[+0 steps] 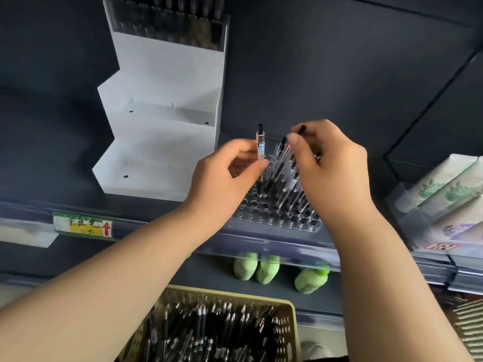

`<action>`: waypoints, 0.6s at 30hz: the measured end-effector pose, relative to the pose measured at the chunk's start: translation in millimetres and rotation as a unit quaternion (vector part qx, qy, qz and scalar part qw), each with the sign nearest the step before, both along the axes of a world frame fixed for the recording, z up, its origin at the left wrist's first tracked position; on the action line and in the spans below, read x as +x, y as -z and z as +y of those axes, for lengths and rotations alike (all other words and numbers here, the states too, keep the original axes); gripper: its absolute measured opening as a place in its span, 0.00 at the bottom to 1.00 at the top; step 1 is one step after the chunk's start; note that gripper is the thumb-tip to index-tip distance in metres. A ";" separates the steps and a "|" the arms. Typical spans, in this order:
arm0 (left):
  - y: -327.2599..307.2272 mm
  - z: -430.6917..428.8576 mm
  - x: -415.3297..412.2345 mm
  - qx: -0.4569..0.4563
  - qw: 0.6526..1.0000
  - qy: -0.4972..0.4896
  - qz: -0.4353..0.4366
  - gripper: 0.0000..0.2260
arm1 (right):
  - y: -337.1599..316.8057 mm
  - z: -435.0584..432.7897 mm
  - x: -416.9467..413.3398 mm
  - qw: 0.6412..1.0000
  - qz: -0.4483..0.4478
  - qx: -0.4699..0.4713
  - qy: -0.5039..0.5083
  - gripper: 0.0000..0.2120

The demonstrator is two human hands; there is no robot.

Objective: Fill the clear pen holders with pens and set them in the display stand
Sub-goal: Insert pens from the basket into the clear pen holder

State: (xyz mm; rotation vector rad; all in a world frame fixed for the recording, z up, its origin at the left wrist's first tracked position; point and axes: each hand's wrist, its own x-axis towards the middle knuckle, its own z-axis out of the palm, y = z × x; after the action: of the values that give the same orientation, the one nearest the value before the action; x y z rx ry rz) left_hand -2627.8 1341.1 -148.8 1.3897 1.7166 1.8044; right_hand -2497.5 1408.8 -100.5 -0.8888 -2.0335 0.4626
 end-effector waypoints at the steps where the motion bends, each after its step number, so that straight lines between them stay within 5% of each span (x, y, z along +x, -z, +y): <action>1: 1.0 0.6 0.7 -0.002 1.000 0.003 -0.003 0.10 | 0.4 2.1 -0.6 1.000 -0.004 -0.001 0.006 0.05; 18: 6.1 6.5 4.3 -0.030 0.999 -0.004 -0.019 0.10 | 14.1 16.4 -5.3 0.994 -0.089 0.047 0.033 0.07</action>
State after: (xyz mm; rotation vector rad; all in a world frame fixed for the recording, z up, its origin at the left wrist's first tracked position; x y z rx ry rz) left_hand -2623.4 1347.5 -154.8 1.3175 1.7446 1.7561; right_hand -2502.8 1425.2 -114.5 -0.9657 -2.1614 0.2571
